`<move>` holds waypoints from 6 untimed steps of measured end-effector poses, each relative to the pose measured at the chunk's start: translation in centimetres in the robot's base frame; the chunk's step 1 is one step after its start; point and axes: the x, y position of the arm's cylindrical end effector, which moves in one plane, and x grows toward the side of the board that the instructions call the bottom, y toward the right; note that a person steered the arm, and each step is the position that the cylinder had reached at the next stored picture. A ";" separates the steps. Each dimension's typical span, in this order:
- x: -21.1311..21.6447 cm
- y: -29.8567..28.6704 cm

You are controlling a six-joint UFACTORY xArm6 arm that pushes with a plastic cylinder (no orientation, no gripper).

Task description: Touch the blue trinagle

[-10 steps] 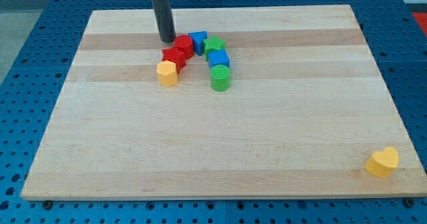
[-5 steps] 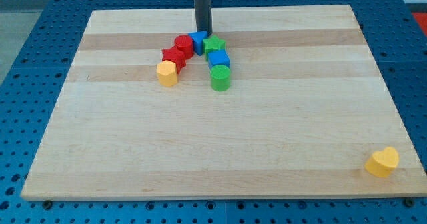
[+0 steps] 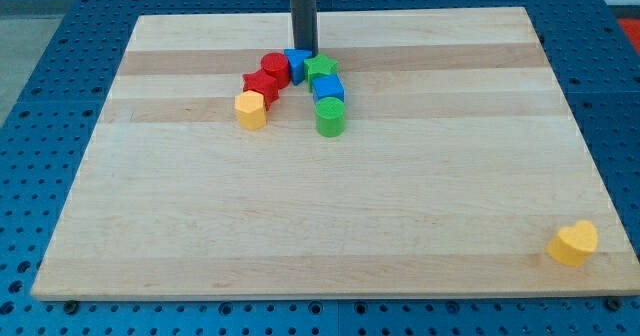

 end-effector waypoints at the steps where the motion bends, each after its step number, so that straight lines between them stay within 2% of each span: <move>1: 0.2 0.0; 6: 0.7 0.4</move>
